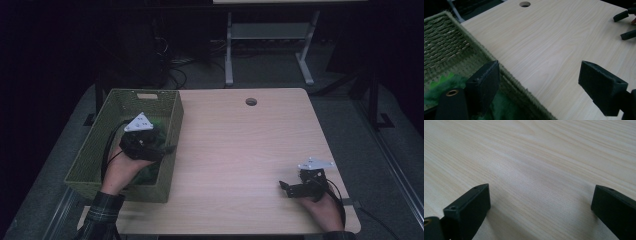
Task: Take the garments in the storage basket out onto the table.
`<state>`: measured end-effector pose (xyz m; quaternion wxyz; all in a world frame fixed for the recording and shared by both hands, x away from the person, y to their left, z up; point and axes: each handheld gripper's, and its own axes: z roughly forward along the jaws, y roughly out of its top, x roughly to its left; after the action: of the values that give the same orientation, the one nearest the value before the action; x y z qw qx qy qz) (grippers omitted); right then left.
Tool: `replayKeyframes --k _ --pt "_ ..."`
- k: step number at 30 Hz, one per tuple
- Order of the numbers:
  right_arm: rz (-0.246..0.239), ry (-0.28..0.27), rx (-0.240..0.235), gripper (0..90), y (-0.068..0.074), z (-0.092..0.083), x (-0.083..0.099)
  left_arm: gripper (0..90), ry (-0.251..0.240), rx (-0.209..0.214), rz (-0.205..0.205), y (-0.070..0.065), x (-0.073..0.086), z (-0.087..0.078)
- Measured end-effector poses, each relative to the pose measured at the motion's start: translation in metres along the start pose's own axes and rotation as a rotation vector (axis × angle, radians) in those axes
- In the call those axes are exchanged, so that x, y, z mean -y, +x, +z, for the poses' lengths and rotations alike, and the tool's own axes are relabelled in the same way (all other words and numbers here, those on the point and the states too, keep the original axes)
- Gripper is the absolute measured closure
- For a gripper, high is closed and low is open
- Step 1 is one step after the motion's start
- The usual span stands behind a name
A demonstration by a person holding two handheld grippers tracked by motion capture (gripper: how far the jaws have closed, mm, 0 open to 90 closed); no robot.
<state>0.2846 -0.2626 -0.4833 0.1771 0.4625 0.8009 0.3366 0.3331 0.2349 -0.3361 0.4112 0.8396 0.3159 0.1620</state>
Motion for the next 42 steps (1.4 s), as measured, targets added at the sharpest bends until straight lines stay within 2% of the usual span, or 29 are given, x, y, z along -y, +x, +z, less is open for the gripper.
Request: replayKeyframes --k 10,14,24,35,38,42 --pt "0.0 0.0 0.0 1.9 0.0 0.0 0.0 19.3 0.005 -0.04 -0.02 0.015 0.012 -0.01" --pt "-0.001 0.0 0.0 1.9 0.0 0.0 0.0 20.2 0.024 -0.059 -0.021 0.021 0.019 -0.013" --pt "-0.002 -0.001 0.0 1.9 0.0 0.0 0.0 22.2 0.049 -0.125 -0.061 0.039 0.039 -0.015" --pt "-0.004 -0.001 -0.001 1.9 0.0 0.0 0.0 23.2 0.104 -0.171 -0.079 0.056 0.055 -0.014" --pt "-0.003 -0.001 -0.001 1.9 0.0 0.0 0.0 27.0 0.113 -0.172 -0.09 0.061 0.061 -0.016" --pt "-0.004 -0.001 -0.001 1.9 0.0 0.0 0.0 30.4 0.15 -0.182 -0.104 0.068 0.068 -0.014"
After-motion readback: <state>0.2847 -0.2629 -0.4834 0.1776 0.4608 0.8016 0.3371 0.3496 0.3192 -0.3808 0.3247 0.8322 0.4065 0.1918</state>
